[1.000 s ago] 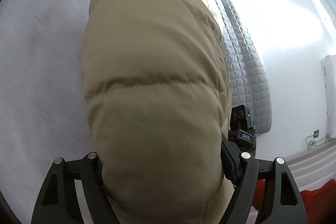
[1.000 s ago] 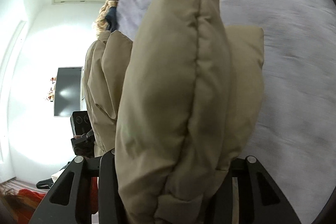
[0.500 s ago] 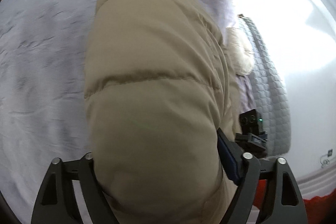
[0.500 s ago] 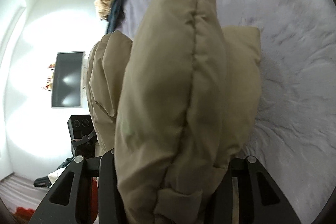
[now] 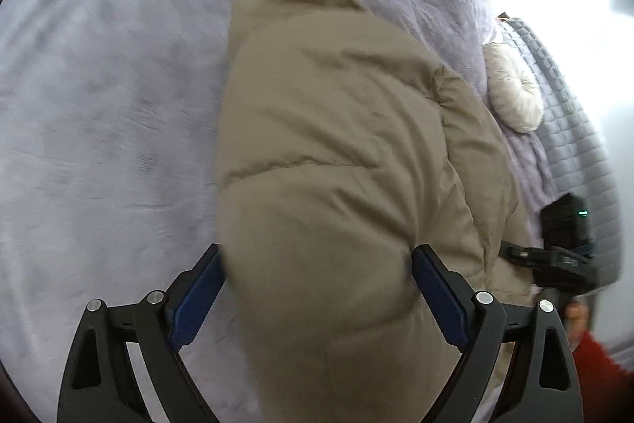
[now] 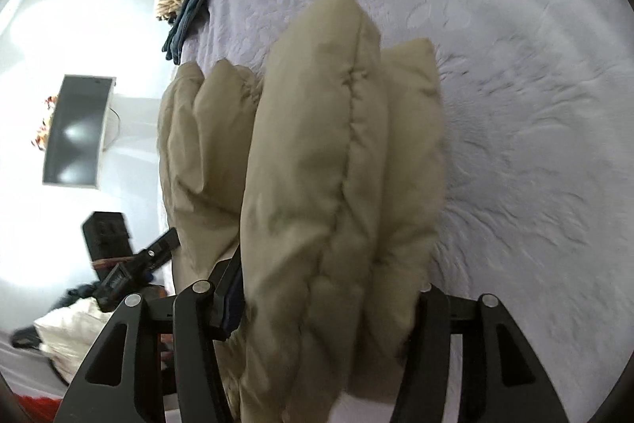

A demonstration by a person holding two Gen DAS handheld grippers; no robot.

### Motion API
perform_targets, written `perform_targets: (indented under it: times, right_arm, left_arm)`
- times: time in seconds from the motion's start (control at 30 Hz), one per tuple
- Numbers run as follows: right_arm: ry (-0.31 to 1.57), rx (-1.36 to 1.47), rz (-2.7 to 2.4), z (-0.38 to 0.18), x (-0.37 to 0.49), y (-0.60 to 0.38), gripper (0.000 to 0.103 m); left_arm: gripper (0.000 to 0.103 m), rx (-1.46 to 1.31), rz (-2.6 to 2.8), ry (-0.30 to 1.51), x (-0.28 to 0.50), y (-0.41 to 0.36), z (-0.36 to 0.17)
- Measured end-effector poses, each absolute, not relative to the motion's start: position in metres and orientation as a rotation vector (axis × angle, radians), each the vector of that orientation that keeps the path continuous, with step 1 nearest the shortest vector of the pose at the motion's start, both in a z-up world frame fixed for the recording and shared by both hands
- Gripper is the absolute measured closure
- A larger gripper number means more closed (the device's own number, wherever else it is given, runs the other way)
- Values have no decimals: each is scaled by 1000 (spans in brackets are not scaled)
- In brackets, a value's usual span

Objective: Fold large clothes

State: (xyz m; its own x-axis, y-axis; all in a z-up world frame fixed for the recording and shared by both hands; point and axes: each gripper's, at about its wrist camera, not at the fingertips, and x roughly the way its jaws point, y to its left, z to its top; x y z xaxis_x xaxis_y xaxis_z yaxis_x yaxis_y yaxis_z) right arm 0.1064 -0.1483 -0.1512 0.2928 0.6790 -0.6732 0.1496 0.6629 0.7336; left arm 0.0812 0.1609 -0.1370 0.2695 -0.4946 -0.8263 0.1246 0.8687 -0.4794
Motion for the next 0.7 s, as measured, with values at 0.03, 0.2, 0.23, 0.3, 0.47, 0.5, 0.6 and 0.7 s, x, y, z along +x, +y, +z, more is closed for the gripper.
perform_targets:
  times: [0.03, 0.2, 0.23, 0.3, 0.47, 0.5, 0.6, 0.7]
  right_arm:
    - [1244, 791, 389, -145, 100, -150, 44]
    - [1216, 756, 286, -132, 77, -166, 44]
    - [1213, 739, 260, -127, 69, -169, 44]
    - [1198, 688, 218, -113, 55, -169, 44]
    - [1195, 598, 193, -87, 39, -153, 44]
    - [1198, 589, 187, -86, 33, -153, 44]
    - [1209, 555, 159, -81, 27, -142, 44]
    - [1218, 495, 131, -79, 18, -129, 44]
  left_arm:
    - [9, -327, -405, 1223, 76, 163, -129]
    - [9, -179, -297, 1184, 53, 163, -102]
    - [9, -160, -275, 1177, 47, 162, -99]
    - [9, -163, -253, 1167, 38, 169, -96]
    - [9, -204, -239, 1181, 16, 173, -99]
    - [9, -201, -233, 1183, 11, 172, -99]
    - [9, -178, -228, 1200, 6, 166, -101]
    - [9, -173, -228, 1211, 0, 164, -103]
